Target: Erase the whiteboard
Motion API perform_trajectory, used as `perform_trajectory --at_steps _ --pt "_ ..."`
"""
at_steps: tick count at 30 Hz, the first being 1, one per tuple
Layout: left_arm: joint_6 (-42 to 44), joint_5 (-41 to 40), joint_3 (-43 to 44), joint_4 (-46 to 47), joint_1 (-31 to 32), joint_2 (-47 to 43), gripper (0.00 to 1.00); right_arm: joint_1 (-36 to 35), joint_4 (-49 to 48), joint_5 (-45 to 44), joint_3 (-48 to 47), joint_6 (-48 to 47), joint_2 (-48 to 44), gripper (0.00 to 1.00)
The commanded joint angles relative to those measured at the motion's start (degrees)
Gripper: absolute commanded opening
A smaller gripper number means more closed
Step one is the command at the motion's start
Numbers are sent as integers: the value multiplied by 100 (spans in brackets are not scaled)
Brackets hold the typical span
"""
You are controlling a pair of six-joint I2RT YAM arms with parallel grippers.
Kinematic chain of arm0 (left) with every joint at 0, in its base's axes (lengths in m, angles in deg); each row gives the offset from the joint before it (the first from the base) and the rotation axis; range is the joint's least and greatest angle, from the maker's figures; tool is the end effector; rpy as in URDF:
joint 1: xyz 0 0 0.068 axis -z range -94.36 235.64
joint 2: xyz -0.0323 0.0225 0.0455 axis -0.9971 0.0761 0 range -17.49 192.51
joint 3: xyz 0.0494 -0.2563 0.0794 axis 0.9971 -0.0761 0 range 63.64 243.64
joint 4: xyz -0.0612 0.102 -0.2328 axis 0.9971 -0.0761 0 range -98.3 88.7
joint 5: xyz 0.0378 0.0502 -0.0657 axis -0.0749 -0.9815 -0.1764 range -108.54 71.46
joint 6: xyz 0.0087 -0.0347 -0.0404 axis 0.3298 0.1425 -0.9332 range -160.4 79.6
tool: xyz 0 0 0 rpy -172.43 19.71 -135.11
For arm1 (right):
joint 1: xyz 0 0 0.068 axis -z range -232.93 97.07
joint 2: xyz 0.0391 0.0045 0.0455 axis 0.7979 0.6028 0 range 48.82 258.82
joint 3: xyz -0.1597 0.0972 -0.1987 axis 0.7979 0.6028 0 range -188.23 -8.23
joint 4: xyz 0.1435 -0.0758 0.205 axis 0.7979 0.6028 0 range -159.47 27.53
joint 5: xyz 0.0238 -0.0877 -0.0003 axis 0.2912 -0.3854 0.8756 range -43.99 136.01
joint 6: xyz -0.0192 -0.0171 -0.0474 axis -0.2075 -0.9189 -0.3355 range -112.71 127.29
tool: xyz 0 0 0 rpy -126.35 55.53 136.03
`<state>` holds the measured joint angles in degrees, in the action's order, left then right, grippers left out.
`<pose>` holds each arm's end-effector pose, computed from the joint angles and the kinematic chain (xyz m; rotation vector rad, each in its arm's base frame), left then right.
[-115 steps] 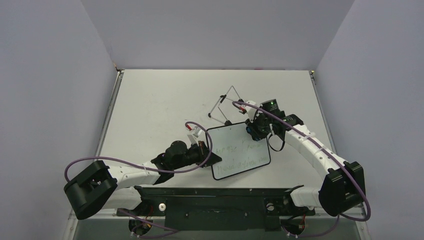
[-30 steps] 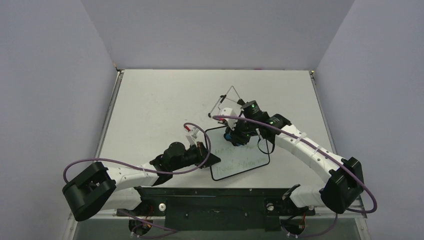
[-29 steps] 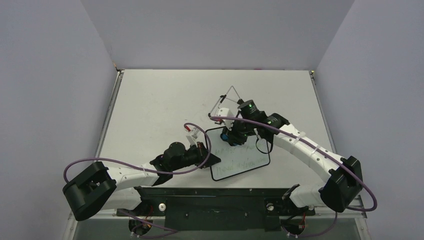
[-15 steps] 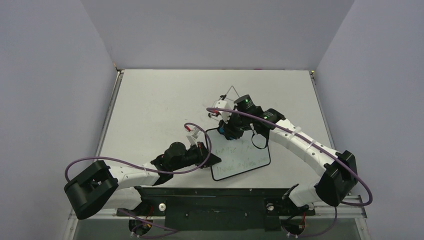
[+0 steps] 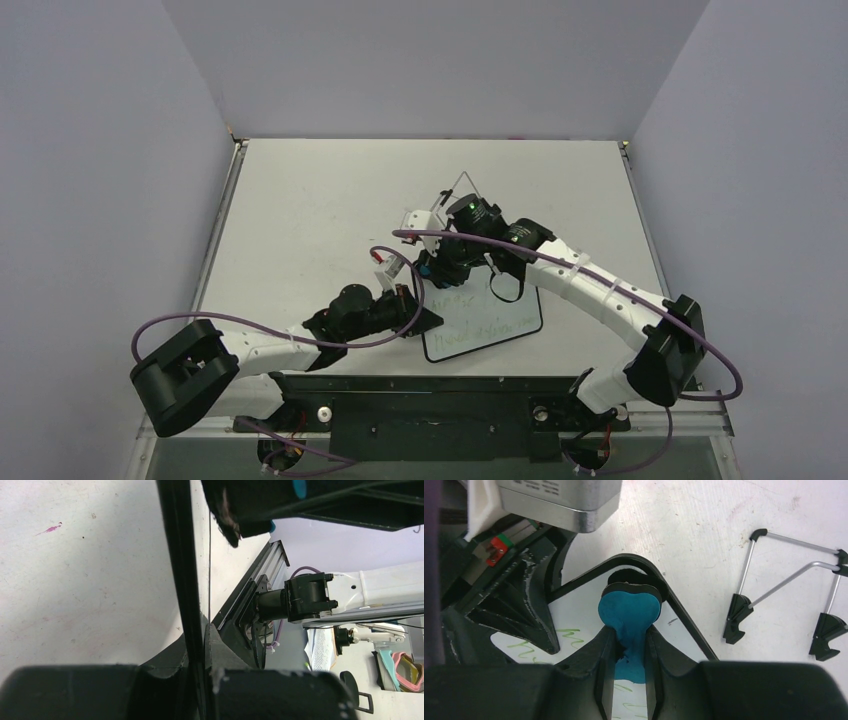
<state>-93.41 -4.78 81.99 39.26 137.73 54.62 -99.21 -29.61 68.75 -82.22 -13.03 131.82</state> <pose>0.1395 -0.1928 0.1778 0.1809 2.0666 -1.4506 0.2039 0.2331 0.3160 -1.4958 1.9413 0.6847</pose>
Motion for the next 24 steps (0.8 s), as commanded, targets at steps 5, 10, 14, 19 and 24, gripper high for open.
perform_trajectory --at_steps 5,10,14,19,24 --pt "123 69 199 958 10 -163 0 319 -212 -794 293 -32 -190 0" --pt "218 -2 63 777 -65 -482 0 1320 -143 -545 1211 -343 -692 0" --pt "228 51 3 794 -129 -534 0 2281 -257 -444 1739 -432 -953 0" --pt "204 101 -8 850 -131 -524 0 3128 -550 -646 1890 -282 -816 0" --pt "202 112 -7 821 -138 -556 0 3296 -567 -237 1727 -202 -604 0"
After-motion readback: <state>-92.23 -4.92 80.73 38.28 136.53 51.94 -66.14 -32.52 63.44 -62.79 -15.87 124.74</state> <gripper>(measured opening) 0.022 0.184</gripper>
